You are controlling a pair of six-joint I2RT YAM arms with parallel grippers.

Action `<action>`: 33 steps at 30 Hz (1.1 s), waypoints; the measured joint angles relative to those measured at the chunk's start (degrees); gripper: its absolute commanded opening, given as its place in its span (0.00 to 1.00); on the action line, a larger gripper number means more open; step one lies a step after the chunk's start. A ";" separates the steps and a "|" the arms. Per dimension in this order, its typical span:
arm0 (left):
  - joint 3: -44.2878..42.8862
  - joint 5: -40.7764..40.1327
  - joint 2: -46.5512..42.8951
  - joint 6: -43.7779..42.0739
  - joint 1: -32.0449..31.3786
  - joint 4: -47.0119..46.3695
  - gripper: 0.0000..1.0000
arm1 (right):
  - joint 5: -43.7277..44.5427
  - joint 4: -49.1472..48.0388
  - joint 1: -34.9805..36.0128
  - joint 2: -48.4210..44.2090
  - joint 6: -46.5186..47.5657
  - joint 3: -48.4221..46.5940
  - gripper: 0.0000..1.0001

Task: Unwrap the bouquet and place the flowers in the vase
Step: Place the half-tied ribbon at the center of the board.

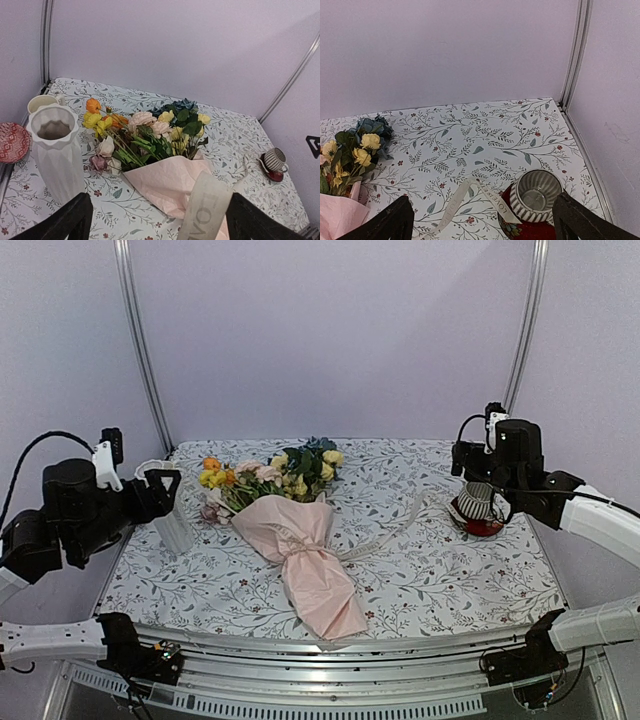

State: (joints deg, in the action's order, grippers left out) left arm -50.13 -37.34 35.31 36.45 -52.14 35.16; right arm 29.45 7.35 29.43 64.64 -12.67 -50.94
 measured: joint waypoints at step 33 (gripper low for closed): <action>3.32 20.11 14.32 -2.36 6.08 -8.46 0.98 | -19.87 -3.10 -0.20 4.35 -0.66 1.27 0.99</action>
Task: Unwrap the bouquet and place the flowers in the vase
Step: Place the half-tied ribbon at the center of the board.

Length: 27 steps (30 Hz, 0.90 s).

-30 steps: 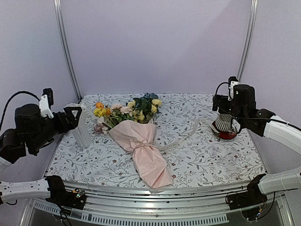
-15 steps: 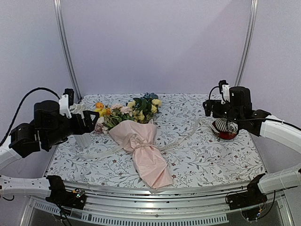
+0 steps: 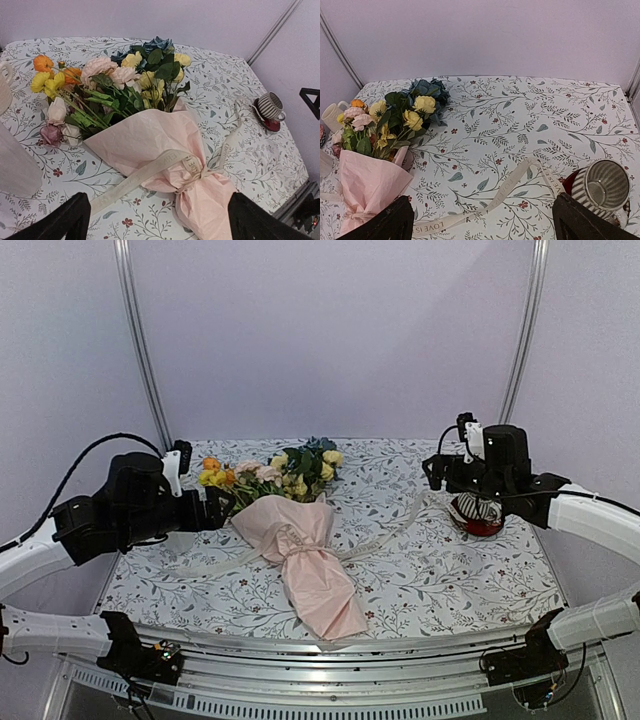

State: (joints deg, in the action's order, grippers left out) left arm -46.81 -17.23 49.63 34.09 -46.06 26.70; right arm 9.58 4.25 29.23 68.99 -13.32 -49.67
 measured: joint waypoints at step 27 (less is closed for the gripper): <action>8.63 6.84 7.28 2.58 2.49 -7.91 0.98 | -10.69 -1.33 0.00 5.57 -1.88 -0.50 0.99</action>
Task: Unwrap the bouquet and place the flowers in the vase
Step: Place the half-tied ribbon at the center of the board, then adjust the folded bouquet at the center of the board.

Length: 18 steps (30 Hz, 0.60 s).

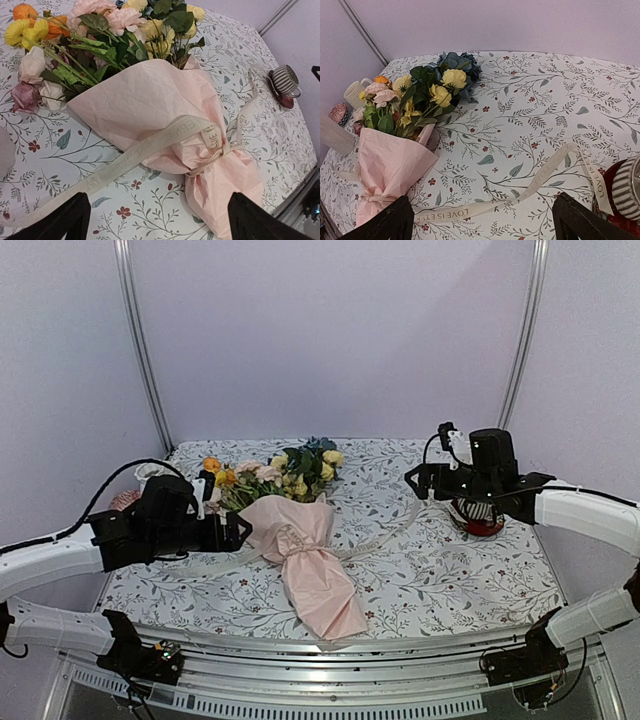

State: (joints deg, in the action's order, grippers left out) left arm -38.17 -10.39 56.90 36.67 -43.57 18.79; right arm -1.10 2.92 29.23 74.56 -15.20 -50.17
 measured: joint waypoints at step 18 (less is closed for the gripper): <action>2.40 6.27 9.42 -0.42 0.13 -9.40 0.94 | -20.06 -10.05 5.77 9.60 -4.17 2.40 0.99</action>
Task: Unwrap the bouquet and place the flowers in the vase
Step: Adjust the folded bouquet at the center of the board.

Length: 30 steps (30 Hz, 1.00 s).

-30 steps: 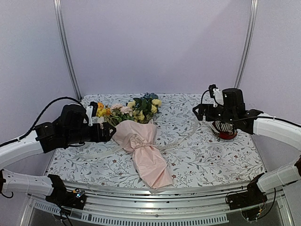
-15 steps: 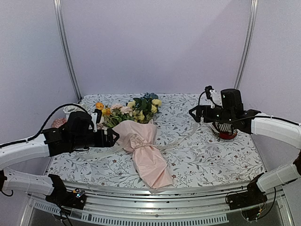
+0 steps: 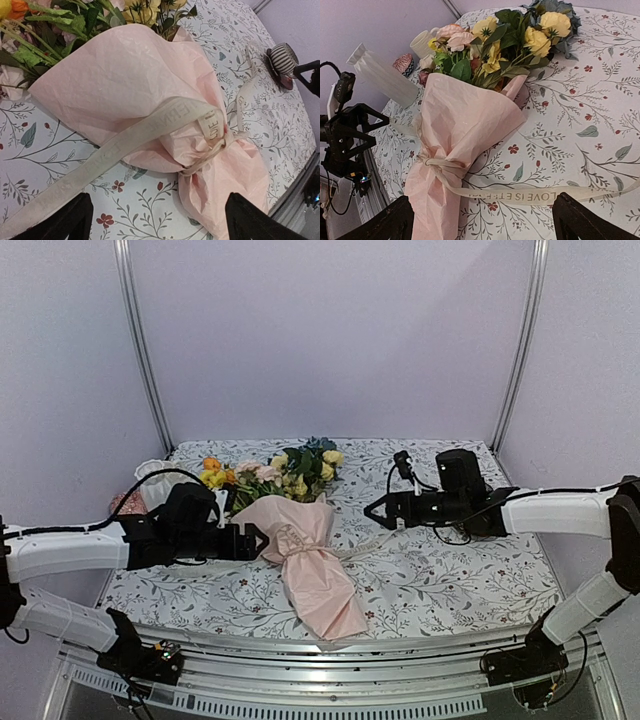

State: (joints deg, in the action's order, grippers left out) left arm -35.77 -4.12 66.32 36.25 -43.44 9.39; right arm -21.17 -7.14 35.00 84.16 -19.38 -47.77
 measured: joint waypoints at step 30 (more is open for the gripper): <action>0.61 7.85 18.82 -4.92 4.42 -20.24 0.94 | -1.64 -3.85 15.74 21.88 -2.01 -6.23 0.92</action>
State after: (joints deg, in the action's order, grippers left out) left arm -35.16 3.73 85.14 31.33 -39.03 -10.85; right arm -22.81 -10.98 50.74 106.04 -21.39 -54.00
